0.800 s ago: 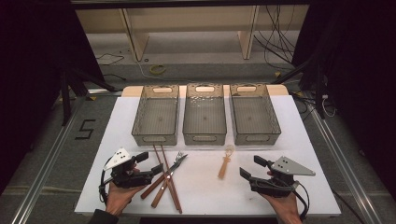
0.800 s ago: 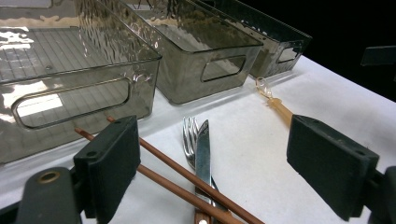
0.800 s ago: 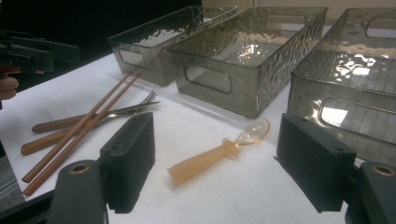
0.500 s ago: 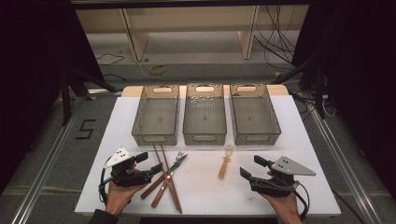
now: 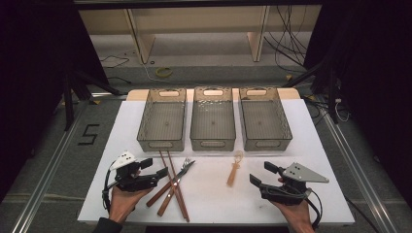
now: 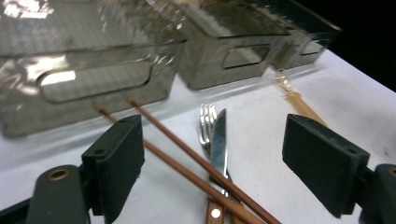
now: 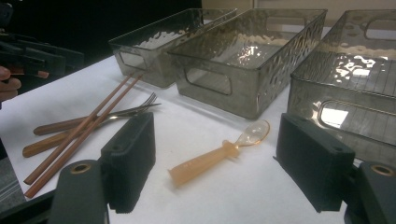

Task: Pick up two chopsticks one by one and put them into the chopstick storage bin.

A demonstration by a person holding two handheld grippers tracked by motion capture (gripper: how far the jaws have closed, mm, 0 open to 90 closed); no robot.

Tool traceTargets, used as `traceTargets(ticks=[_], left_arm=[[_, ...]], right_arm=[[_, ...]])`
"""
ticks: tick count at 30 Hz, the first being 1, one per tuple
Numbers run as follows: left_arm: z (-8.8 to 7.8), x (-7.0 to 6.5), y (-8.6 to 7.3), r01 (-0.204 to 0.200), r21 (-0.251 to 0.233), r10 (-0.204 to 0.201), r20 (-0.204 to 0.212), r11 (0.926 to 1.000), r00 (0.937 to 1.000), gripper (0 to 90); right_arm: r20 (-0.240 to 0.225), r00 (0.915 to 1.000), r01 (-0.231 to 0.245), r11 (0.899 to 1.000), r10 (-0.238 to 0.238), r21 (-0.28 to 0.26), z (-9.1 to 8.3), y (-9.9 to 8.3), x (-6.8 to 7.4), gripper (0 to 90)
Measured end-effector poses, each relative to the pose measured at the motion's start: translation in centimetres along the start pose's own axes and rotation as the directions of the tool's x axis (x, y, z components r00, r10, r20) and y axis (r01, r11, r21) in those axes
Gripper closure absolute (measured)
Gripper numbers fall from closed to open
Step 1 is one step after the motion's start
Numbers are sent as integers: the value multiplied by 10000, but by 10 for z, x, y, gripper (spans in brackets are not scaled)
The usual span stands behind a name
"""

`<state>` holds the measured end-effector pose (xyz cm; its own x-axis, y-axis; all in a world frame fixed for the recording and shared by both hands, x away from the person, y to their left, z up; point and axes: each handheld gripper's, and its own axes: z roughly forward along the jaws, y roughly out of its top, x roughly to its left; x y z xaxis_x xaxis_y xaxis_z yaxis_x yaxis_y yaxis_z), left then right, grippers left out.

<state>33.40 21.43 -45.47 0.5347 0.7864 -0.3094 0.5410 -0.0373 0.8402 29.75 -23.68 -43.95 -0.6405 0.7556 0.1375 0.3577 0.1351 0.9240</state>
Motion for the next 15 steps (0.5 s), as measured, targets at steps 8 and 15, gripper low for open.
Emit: traceTargets(ticks=[8,15], left_arm=[[8,10,-1,2153,896,-2188,319,9724,9752,268],[17,15,-6,2926,1659,-2999,201,9417,9538,311]], right_arm=[[-48,10000,-13,10000,13,-13,0,0,0,296],[-135,9999,20,10000,-20,60,1,0,2,297]])
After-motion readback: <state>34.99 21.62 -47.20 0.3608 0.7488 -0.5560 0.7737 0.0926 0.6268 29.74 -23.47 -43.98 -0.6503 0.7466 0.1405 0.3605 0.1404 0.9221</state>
